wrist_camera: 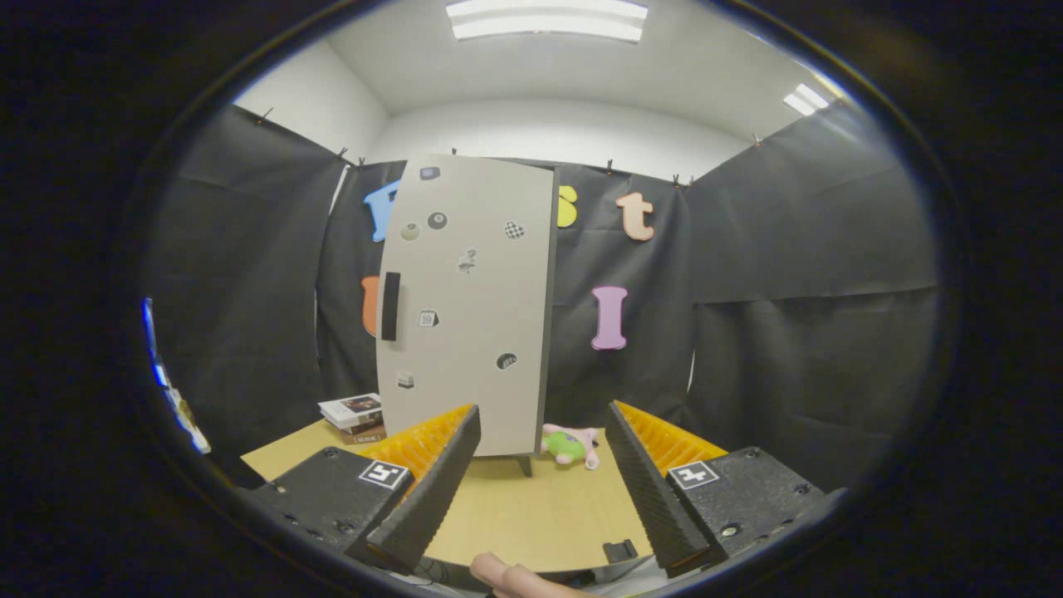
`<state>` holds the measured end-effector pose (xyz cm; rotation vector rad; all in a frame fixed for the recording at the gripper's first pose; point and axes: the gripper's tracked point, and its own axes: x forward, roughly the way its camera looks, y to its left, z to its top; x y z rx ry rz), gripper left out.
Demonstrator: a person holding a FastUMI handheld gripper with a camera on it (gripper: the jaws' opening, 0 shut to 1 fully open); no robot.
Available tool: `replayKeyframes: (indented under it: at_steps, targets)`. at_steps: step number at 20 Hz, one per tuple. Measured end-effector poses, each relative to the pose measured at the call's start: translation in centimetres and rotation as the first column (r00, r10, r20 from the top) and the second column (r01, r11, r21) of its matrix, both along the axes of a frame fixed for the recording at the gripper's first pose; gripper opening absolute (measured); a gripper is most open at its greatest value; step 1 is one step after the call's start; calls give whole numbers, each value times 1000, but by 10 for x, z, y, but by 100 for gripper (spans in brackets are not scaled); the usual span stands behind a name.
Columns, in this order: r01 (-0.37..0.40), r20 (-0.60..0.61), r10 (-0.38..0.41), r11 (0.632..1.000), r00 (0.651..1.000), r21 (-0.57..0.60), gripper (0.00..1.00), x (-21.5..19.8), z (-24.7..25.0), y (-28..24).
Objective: Open the shoe cabinet door, grab the shoes and put them into the shoe cabinet, then close the shoe cabinet door.
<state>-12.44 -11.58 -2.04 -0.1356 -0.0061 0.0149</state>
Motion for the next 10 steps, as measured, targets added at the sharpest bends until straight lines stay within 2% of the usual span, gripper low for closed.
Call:
replayKeyframes:
  at_steps: [10]
  targets:
    - [7,37,-7,1000,999,-5,99,-22,10,-8]
